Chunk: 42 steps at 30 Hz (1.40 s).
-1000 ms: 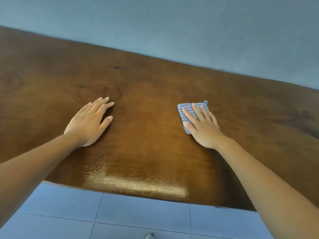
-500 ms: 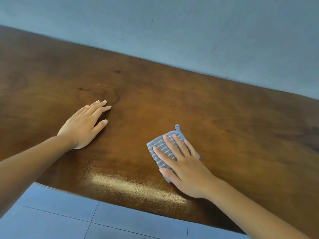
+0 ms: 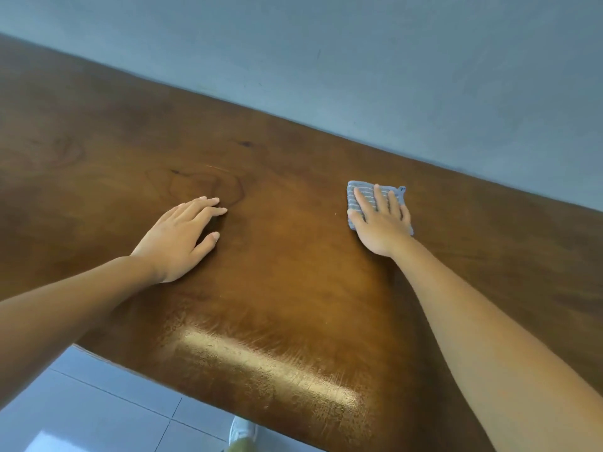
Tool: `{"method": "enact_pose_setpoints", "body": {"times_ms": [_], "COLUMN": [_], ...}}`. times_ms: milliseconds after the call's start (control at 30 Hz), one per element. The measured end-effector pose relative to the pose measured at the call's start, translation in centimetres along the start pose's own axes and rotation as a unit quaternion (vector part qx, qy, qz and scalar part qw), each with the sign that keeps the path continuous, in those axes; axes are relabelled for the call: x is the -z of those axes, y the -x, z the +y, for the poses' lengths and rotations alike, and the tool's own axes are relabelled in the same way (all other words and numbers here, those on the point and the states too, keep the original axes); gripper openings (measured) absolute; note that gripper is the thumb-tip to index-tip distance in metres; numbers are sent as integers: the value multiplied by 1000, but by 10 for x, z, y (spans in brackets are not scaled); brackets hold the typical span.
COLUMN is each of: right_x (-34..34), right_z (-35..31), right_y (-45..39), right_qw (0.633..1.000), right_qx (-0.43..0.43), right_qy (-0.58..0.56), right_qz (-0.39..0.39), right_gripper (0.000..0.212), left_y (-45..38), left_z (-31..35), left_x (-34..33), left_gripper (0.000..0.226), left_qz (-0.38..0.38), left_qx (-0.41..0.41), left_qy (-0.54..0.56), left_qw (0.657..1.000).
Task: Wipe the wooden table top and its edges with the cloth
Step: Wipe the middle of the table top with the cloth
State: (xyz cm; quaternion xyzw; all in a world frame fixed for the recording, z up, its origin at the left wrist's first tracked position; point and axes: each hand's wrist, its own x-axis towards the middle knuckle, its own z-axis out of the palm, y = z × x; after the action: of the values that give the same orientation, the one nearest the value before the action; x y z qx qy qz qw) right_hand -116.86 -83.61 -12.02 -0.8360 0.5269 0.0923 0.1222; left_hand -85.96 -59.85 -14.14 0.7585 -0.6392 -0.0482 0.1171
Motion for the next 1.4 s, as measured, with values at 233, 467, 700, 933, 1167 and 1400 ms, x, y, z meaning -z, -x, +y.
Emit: {"method": "enact_pose_setpoints", "body": {"times_ms": [233, 467, 700, 933, 1167, 1400], "right_x": [-17, -36, -12, 26, 24, 20], "right_z": [-43, -16, 19, 45, -14, 6], "right_y": [30, 100, 30, -86, -107, -88], "right_qw": [999, 977, 977, 997, 994, 991], "right_qx": [28, 205, 206, 62, -97, 121], "right_qy": [-16, 63, 55, 44, -34, 48], "right_qz": [-2, -2, 5, 12, 22, -12], "right_gripper": [58, 57, 55, 56, 59, 57], "left_y": [-39, -104, -131, -128, -129, -129], "left_z": [42, 86, 97, 98, 98, 98], "left_x": [4, -15, -41, -43, -45, -44], "left_gripper": [43, 57, 62, 67, 66, 67], "left_qz": [30, 3, -11, 3, 8, 3], "left_qx": [69, 32, 22, 16, 14, 10], "left_qy": [46, 61, 1, -4, -12, -10], "left_qw": [996, 998, 1000, 1000, 1000, 1000]}}
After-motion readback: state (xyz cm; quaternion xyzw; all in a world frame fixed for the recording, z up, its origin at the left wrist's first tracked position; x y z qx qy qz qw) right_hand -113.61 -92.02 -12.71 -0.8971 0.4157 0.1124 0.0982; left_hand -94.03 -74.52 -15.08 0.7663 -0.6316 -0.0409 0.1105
